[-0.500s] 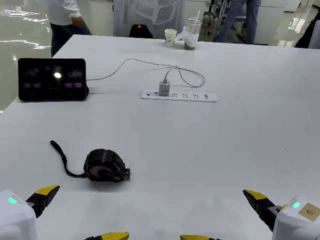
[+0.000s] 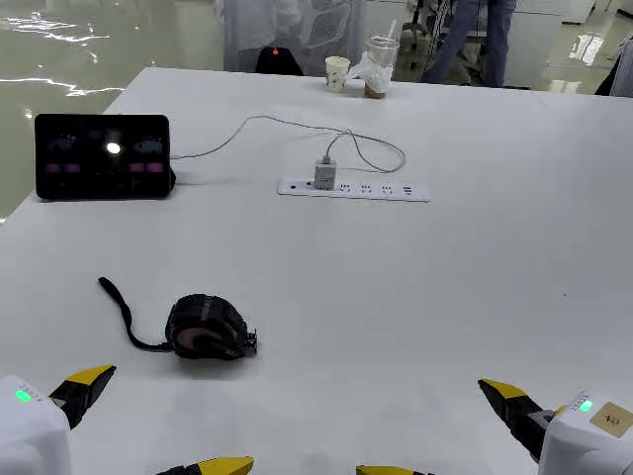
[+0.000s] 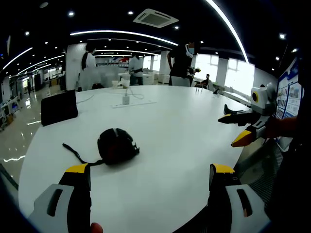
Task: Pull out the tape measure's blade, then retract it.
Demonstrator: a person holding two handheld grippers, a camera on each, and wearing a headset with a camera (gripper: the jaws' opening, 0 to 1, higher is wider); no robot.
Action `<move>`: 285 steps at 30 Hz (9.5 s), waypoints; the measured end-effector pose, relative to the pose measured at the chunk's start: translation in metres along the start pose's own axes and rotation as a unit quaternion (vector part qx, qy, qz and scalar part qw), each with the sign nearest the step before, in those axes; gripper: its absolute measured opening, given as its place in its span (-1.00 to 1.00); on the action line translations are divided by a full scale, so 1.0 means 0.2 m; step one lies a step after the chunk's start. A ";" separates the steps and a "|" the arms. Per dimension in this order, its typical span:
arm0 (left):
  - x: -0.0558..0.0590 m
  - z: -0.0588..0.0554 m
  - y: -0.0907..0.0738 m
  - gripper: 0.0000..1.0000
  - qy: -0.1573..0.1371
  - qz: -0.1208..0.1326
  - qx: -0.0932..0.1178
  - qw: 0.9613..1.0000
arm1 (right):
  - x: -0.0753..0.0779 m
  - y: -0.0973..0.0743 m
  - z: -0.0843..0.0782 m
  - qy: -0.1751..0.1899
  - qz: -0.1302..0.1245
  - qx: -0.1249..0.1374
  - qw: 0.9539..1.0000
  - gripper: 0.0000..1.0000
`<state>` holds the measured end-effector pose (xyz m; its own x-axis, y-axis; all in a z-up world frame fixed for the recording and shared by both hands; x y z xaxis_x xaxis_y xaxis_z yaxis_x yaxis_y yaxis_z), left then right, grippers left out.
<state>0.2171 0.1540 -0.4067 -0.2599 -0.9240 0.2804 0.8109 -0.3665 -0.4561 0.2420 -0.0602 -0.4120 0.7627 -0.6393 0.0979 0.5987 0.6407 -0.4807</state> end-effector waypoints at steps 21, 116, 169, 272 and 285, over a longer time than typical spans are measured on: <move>0.00 0.00 0.01 0.98 0.007 0.000 -0.006 1.000 | -0.01 0.02 0.00 -0.005 0.015 -0.003 1.000 0.97; -0.40 0.21 0.44 0.37 0.184 -0.097 -0.140 0.968 | 0.10 0.67 0.12 -0.221 0.244 -0.031 0.944 0.33; -0.47 0.09 0.59 -0.34 0.298 -0.196 -0.274 0.893 | -0.15 1.09 0.13 -0.293 0.360 -0.028 0.885 -0.43; -0.46 0.05 0.61 -0.51 0.320 -0.218 -0.288 0.876 | 0.03 0.99 -0.04 -0.334 0.379 -0.066 0.861 -0.81; -0.46 0.04 0.60 -0.51 0.319 -0.218 -0.288 0.876 | 0.08 0.95 -0.06 -0.335 0.376 -0.064 0.862 -0.81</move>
<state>0.3436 0.1955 -0.4802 -0.8681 -0.4885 0.0885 0.2104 -0.5234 -0.8257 0.3646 0.0450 -0.5126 0.9190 0.3523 0.1768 -0.1260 0.6874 -0.7152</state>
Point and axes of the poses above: the centre of the closed fingertips' face, and the gripper's own axes: y roughly forward along the fingers, x roughly to its right, z roughly out of its top, the point moved 1 cm from there along -y, roughly backward along the fingers, and after that the axes turned 13 degrees about -y, right-handed, at the moved point
